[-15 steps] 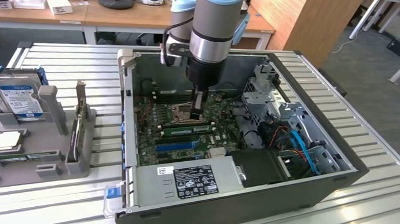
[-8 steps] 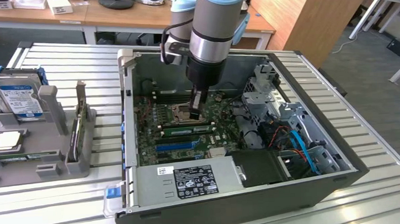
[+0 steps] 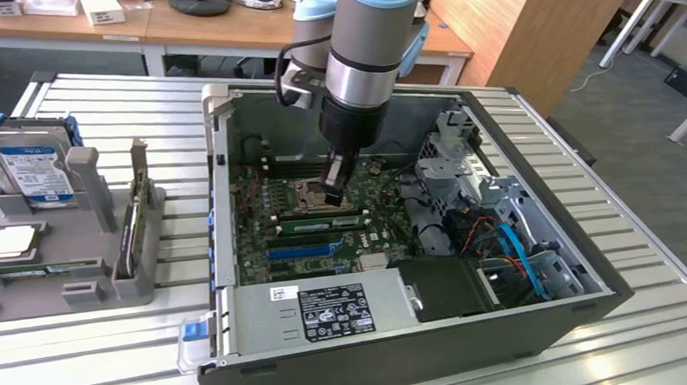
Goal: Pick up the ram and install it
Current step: 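Press down the ram until it locks into place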
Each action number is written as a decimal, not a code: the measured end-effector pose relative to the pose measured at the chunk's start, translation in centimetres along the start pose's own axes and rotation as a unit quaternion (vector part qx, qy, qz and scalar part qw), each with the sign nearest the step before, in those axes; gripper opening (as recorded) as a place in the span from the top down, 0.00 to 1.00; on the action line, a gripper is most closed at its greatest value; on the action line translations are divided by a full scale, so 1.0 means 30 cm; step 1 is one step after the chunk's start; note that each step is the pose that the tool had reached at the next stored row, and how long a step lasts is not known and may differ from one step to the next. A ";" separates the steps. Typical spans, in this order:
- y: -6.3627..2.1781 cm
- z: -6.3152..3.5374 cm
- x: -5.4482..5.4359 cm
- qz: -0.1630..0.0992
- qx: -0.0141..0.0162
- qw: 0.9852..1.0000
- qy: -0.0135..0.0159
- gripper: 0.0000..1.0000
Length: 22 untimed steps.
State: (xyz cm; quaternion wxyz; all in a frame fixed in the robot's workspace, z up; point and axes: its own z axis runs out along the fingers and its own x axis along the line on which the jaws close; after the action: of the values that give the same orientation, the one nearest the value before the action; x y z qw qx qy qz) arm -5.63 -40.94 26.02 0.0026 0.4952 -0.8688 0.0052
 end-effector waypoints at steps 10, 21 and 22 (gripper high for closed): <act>0.000 0.001 0.000 0.064 -0.001 0.998 0.000 0.89; 0.000 0.001 0.000 0.124 -0.001 0.992 0.001 0.89; 0.000 0.001 0.000 0.129 -0.001 0.992 0.001 0.89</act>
State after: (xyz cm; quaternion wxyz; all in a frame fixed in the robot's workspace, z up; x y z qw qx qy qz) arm -5.63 -40.94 25.98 0.0033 0.3788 -0.9255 0.0048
